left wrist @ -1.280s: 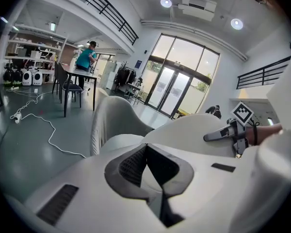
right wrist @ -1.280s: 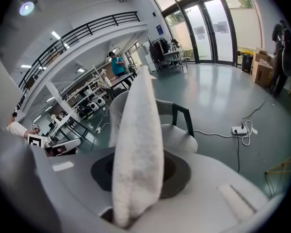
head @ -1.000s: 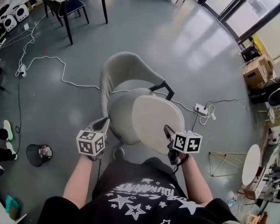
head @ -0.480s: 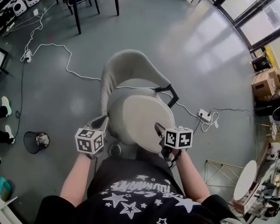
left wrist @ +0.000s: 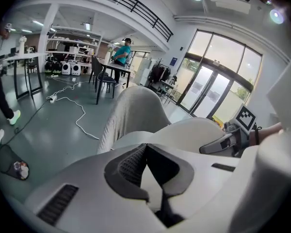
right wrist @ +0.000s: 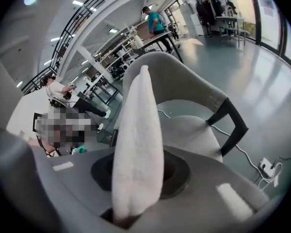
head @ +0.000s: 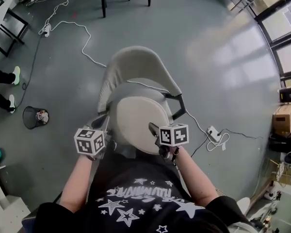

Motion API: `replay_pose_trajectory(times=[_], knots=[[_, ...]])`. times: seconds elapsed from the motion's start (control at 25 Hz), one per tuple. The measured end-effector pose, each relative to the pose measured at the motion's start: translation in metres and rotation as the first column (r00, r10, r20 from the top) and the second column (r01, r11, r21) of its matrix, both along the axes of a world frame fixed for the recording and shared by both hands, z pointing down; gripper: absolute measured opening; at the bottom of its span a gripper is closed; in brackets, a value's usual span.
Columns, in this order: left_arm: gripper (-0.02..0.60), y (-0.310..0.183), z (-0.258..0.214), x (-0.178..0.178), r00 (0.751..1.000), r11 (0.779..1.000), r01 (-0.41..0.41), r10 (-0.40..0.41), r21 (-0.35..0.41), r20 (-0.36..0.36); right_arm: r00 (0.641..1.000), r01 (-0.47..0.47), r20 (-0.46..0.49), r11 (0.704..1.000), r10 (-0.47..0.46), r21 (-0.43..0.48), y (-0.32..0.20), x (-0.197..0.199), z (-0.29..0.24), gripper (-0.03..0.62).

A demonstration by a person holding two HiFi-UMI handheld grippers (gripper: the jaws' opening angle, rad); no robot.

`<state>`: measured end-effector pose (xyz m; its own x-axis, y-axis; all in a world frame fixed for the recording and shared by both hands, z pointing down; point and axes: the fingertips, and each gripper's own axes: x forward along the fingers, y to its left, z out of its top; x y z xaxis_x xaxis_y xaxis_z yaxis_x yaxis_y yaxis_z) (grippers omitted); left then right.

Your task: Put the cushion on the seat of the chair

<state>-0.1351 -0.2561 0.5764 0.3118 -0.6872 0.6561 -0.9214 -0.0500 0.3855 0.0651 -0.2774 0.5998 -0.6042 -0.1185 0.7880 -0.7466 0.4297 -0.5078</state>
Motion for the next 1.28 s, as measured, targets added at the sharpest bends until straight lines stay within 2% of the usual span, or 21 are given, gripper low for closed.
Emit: replay_pose_trajectory(times=[0.2,0.48,0.64,0.72,0.88,1.28], knots=[[0.009,-0.001,0.009,0.009,0.996,0.997,0.079,-0.078,-0.026,0.032,0.994,0.066,0.093,0.995,-0.059,-0.074,-0.016,-0.014,0.016,0.071],[0.009,0.017,0.034,0.025,0.979,0.976,0.203,-0.201,-0.076,0.037,0.973,0.154,0.193,0.977,-0.124,-0.149,-0.021,-0.019,0.049,0.071],[0.009,0.021,0.054,0.02,0.968,0.964,0.247,-0.242,-0.101,0.059,0.96,0.155,0.265,0.962,-0.093,-0.224,-0.028,-0.021,0.081,0.071],[0.009,0.024,0.064,0.02,0.963,0.957,0.267,-0.263,-0.108,0.056,0.961,0.157,0.262,0.955,-0.089,-0.251,-0.028,-0.019,0.097,0.071],[0.009,0.03,0.083,0.024,0.956,0.948,0.294,-0.29,-0.124,0.048,0.966,0.181,0.225,0.953,-0.126,-0.243,-0.03,-0.011,0.124,0.072],[0.009,0.04,0.131,0.056,0.969,0.95,0.245,-0.243,-0.195,0.035,0.98,0.181,0.114,0.974,-0.166,-0.139,-0.046,0.018,0.179,0.084]])
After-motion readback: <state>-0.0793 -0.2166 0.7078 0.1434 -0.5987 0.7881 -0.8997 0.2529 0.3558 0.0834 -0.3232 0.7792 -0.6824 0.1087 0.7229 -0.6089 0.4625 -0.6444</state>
